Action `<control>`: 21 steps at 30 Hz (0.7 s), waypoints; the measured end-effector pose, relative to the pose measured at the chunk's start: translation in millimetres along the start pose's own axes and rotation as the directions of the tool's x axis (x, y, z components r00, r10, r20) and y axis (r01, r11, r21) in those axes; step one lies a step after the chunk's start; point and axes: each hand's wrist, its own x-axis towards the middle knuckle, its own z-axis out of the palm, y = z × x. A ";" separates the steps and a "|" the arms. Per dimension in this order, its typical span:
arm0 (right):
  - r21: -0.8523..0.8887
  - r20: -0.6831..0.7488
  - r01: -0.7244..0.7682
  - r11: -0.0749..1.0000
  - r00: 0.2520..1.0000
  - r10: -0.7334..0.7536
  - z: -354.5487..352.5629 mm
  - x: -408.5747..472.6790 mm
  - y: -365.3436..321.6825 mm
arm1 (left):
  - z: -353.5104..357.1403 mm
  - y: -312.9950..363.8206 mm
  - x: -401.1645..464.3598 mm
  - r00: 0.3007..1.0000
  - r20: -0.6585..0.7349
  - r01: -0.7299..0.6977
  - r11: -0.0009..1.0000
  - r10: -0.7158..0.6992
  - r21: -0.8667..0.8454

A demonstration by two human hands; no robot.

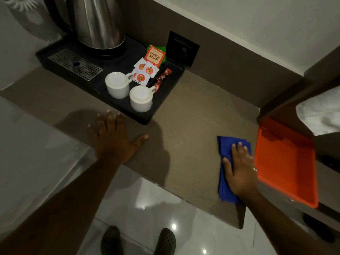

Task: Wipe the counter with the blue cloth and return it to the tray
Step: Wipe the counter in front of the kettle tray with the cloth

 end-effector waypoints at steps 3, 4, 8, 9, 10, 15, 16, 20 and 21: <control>0.035 -0.107 -0.365 0.930 0.924 0.366 10.6 11.7 -34.2 | 0.6 1.1 0.0 1.000 0.009 -0.002 1.000 0.002 -0.017; 0.070 -0.105 -0.486 0.871 0.865 0.491 14.5 16.6 -52.0 | 0.5 1.1 -0.2 1.000 0.011 -0.004 1.000 0.004 -0.023; 0.155 -0.010 -0.594 0.789 0.798 0.603 29.7 32.3 -148.1 | -6.0 -4.3 11.7 0.999 -0.005 -0.047 0.998 0.046 -0.035; 0.119 -0.038 -0.516 0.848 0.851 0.523 37.3 32.1 -172.9 | -7.2 -9.0 15.1 1.000 0.006 -0.016 0.999 0.016 -0.047; 0.088 -0.070 -0.418 0.904 0.903 0.425 44.8 30.5 -195.7 | -9.4 -14.5 20.4 1.000 0.021 0.011 0.998 -0.010 -0.055; -0.001 0.036 0.227 0.974 0.973 -0.227 50.1 15.3 -199.6 | -9.8 -30.7 27.3 0.999 0.010 0.046 0.998 -0.046 -0.036; -0.009 0.055 0.334 0.943 0.941 -0.333 45.0 13.5 -179.8 | -10.1 -30.2 28.2 0.999 0.007 0.049 0.998 -0.049 -0.038; -0.007 0.042 0.191 0.981 0.981 -0.191 20.6 3.0 -88.8 | -13.2 -27.0 24.6 0.998 0.047 0.045 0.999 -0.044 -0.025; 0.010 0.010 0.050 0.999 0.999 -0.050 16.2 -3.4 -72.5 | -14.0 -27.8 22.8 0.998 0.044 0.040 0.999 -0.038 -0.035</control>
